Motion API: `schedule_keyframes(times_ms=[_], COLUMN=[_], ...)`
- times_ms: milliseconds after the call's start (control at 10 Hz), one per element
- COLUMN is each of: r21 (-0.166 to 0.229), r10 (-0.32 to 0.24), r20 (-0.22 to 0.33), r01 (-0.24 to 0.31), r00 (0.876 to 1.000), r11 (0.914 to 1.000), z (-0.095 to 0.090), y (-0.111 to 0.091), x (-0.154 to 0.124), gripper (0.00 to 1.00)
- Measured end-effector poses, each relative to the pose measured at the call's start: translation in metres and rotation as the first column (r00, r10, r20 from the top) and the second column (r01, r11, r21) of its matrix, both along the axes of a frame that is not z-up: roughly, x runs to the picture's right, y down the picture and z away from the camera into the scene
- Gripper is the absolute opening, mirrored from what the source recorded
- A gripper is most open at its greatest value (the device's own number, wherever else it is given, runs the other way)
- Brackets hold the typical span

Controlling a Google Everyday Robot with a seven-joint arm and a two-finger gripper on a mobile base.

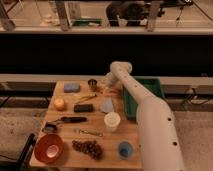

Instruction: Place pepper in paper cup

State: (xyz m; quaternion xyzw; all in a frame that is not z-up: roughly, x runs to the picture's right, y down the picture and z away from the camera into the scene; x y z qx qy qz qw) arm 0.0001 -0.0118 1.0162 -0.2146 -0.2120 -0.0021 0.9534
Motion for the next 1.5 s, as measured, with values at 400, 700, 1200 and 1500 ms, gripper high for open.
schedule_keyframes(times_ms=[400, 700, 1200, 1500], r21=[-0.031, -0.047, -0.033, -0.023], r10=[-0.003, -0.016, 0.025, 0.148], r20=[0.002, -0.005, -0.003, 0.051], r01=[0.003, 0.015, -0.025, -0.147], r00=[1.000, 1.000, 1.000, 0.988], r11=[0.9995, 0.9988, 0.9991, 0.9888], z=[0.004, -0.001, -0.030, -0.081], y=[0.006, 0.012, -0.027, -0.069], x=[0.003, 0.014, 0.023, 0.040], gripper=[0.53, 0.28, 0.00, 0.00])
